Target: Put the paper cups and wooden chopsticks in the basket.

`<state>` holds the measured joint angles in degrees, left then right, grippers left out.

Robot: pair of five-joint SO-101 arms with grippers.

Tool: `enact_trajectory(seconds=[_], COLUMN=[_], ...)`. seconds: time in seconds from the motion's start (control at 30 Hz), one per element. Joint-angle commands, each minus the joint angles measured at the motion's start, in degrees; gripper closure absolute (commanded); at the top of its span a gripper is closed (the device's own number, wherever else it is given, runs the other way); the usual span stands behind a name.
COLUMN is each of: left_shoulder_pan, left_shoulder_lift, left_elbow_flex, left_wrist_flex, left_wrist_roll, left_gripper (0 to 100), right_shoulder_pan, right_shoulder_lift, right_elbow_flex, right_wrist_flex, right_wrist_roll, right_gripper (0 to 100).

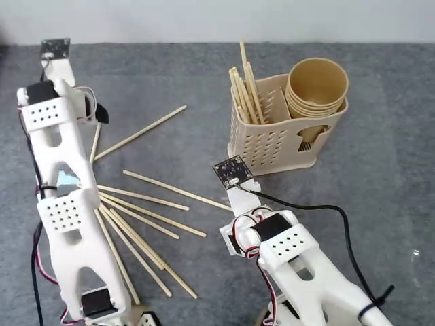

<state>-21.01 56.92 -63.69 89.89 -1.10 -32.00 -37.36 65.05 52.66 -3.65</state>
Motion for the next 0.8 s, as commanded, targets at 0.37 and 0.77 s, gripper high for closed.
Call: enact_trajectory(seconds=[0.37,0.77], left_shoulder_pan=[-2.6,-2.5], left_shoulder_lift=[10.0,14.3], left_elbow_flex=[0.1,0.0], left_wrist_flex=[-9.0,-4.7], left_wrist_roll=[-4.6,-12.7], left_gripper=[73,98], right_shoulder_pan=[0.4,0.4], right_shoulder_lift=[-1.2,-1.2], right_elbow_flex=[-0.2,-0.2], right_wrist_flex=[-0.2,-0.2], right_wrist_roll=[0.7,0.7], right_gripper=[81.6,81.6])
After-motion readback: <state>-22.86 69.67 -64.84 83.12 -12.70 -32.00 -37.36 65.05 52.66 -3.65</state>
